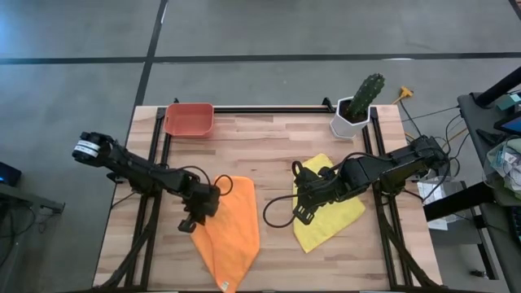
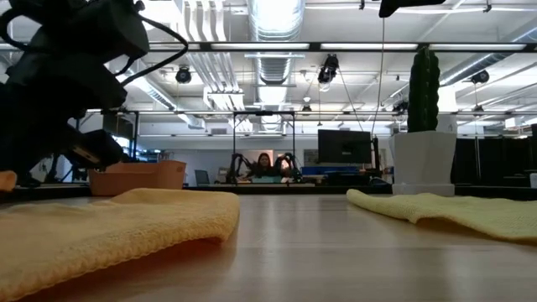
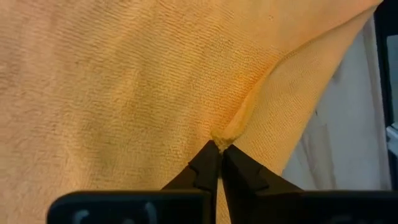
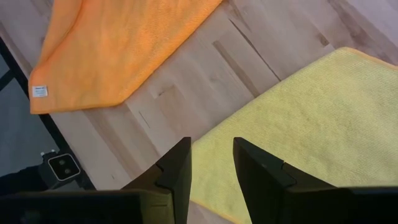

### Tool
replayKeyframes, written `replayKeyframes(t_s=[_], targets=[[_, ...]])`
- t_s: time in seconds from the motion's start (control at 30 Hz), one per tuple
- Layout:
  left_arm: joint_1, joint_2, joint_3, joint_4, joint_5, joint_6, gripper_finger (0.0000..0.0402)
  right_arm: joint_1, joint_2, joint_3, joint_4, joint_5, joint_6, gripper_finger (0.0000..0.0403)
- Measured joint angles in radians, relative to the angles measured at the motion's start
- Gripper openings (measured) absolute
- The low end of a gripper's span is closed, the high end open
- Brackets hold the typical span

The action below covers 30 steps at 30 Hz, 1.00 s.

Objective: Roll microfiber towels into tight, uniform cylinder then place into a basket
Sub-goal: Fold the orange towel

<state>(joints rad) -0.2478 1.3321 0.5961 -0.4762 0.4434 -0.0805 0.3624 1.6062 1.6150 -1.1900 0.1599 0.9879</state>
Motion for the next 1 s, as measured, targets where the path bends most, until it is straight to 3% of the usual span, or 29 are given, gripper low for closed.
replayKeyframes(t_s=[0.13, 0.4, 0.63, 0.8, 1.0], targets=[[0.000, -0.040, 0.023, -0.022, 0.000, -0.030, 0.0001, 0.000, 0.000, 0.000, -0.004, 0.049, 0.004, 0.0114], [0.033, -0.228, 0.099, -0.086, -0.041, -0.126, 0.0000, 0.000, -0.015, 0.000, 0.031, 0.332, 0.108, 0.0114], [0.099, -0.394, 0.208, -0.121, -0.172, -0.189, 0.0000, -0.001, -0.022, 0.007, 0.221, 0.456, -0.002, 0.0119], [0.160, -0.432, 0.298, -0.156, -0.241, -0.202, 0.0000, -0.003, -0.021, 0.012, 0.454, 0.496, -0.149, 0.0153], [0.244, -0.385, 0.433, -0.165, -0.254, -0.203, 0.0000, -0.029, -0.020, 0.013, 0.677, 0.497, -0.288, 0.0225]])
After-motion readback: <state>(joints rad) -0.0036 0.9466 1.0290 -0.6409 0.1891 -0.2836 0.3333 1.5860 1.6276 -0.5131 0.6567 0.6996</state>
